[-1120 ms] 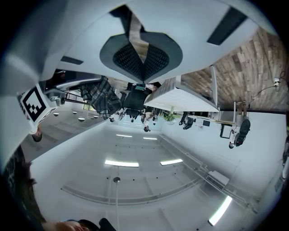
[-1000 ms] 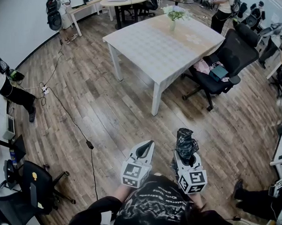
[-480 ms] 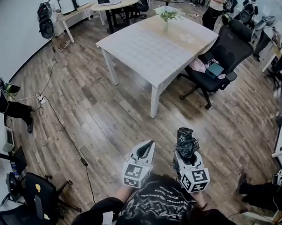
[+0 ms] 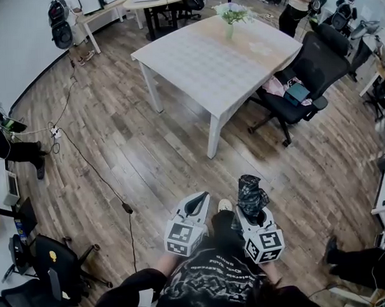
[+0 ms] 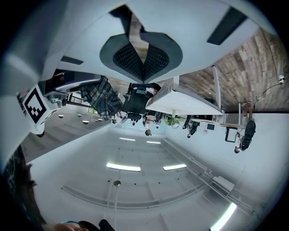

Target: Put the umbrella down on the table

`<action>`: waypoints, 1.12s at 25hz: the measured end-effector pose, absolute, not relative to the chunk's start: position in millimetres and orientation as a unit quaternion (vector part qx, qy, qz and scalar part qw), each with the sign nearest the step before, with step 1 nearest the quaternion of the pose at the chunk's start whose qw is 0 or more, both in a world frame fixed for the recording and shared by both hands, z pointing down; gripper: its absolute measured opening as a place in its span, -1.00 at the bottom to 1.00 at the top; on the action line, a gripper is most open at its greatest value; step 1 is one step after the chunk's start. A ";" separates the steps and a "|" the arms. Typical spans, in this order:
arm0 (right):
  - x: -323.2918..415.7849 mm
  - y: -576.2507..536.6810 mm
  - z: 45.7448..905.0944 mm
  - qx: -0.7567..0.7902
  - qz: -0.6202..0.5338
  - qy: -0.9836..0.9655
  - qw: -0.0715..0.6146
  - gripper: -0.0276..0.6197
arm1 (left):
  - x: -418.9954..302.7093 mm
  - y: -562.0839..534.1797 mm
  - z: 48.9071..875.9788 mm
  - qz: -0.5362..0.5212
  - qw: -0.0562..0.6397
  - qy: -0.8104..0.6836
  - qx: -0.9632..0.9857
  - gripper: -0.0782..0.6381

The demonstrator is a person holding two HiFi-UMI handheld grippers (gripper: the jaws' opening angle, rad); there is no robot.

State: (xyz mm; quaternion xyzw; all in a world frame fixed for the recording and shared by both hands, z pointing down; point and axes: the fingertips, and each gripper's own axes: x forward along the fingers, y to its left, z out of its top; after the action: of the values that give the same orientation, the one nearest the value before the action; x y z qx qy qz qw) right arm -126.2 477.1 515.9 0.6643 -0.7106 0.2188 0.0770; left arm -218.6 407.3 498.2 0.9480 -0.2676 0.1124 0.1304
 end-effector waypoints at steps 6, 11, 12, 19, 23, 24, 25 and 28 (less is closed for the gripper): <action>-114.1 439.6 523.1 0.649 0.228 -0.721 0.082 -0.32 | -210.6 375.1 503.8 0.122 0.130 -0.284 0.942 -0.73; -91.1 396.5 522.3 0.638 0.229 -0.731 0.083 -0.31 | -192.2 334.0 501.0 0.127 0.132 -0.302 0.936 -0.73; -84.7 387.7 522.5 0.635 0.230 -0.732 0.084 -0.31 | -186.9 324.7 501.1 0.127 0.132 -0.306 0.934 -0.73; -25.1 324.3 526.0 0.623 0.230 -0.742 0.089 -0.31 | -131.0 267.3 500.0 0.129 0.138 -0.319 0.929 -0.73; 14.1 289.8 527.5 0.618 0.225 -0.748 0.093 -0.31 | -95.7 235.9 503.4 0.129 0.131 -0.328 0.927 -0.73; 23.0 282.6 527.9 0.616 0.224 -0.749 0.093 -0.31 | -86.7 228.9 503.5 0.128 0.131 -0.330 0.926 -0.73; 31.9 275.7 528.1 0.614 0.223 -0.751 0.093 -0.31 | -77.3 222.1 503.0 0.127 0.130 -0.332 0.926 -0.73; 59.0 256.9 529.7 0.611 0.222 -0.754 0.095 -0.31 | -47.3 203.0 499.5 0.123 0.134 -0.336 0.924 -0.73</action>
State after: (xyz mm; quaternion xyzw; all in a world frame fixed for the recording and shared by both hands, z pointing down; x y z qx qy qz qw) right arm 59.0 256.9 529.7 0.6106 -0.7543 0.2219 0.0948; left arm -47.3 203.0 499.5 0.9241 -0.3358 0.1231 0.1343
